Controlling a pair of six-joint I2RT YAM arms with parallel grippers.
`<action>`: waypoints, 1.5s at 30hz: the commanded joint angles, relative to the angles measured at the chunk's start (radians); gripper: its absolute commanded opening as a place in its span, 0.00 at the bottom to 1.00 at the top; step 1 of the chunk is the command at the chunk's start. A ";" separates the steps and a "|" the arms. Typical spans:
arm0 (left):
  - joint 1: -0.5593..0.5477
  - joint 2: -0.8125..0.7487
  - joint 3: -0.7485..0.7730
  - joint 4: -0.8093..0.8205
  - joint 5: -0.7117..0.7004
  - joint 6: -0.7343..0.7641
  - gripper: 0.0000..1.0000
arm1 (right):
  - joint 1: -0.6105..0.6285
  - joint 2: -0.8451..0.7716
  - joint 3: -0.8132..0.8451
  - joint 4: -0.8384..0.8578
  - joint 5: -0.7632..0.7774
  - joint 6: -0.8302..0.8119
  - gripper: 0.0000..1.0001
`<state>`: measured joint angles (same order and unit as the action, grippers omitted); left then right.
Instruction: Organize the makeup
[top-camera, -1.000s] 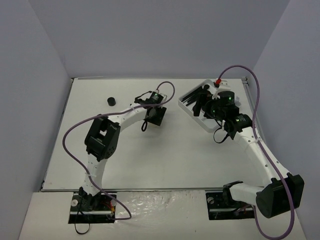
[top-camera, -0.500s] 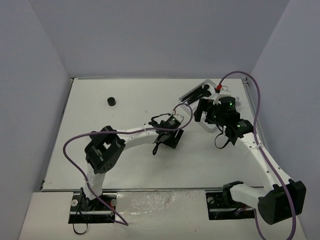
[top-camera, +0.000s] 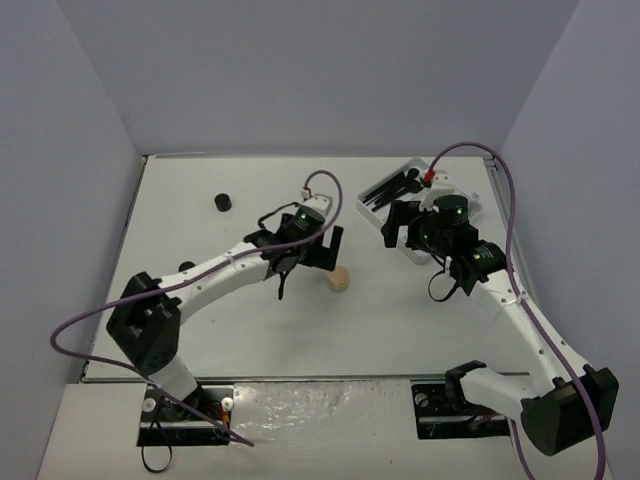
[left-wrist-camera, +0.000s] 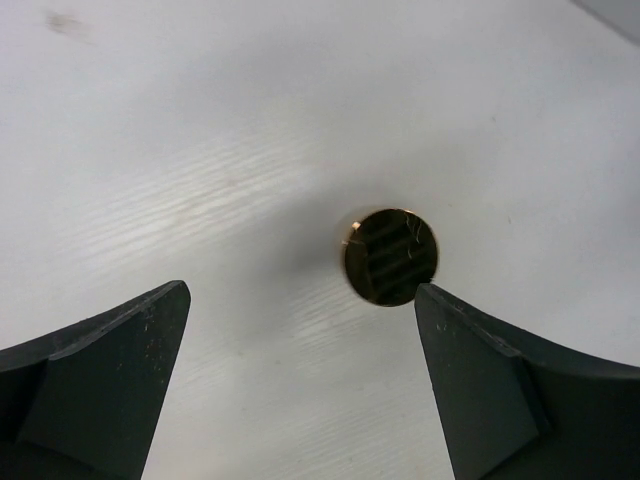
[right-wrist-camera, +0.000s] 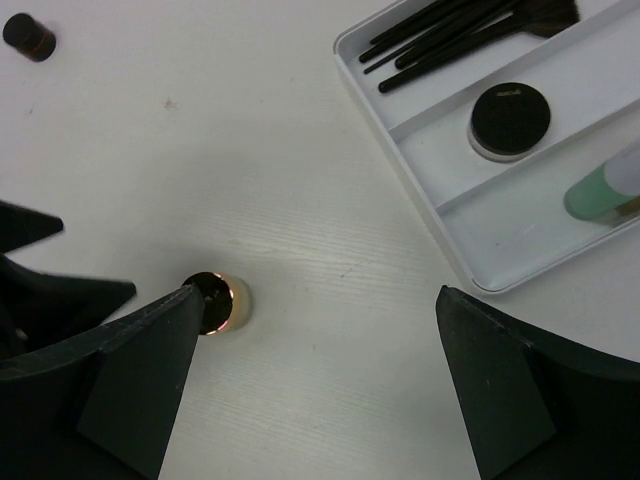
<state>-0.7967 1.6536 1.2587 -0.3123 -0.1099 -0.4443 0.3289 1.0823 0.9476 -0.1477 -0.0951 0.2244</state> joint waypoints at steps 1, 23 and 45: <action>0.168 -0.208 -0.069 -0.021 -0.052 -0.009 0.94 | 0.107 0.075 0.073 0.033 0.020 -0.058 1.00; 0.539 -0.705 -0.351 -0.181 -0.068 0.131 0.97 | 0.429 0.568 0.089 0.157 0.141 -0.089 0.89; 0.539 -0.657 -0.363 -0.131 -0.053 0.143 0.97 | 0.321 0.479 0.136 0.187 0.306 0.006 0.00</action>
<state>-0.2596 0.9930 0.8673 -0.4954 -0.1623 -0.3188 0.7423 1.6854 0.9961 -0.0032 0.1091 0.1675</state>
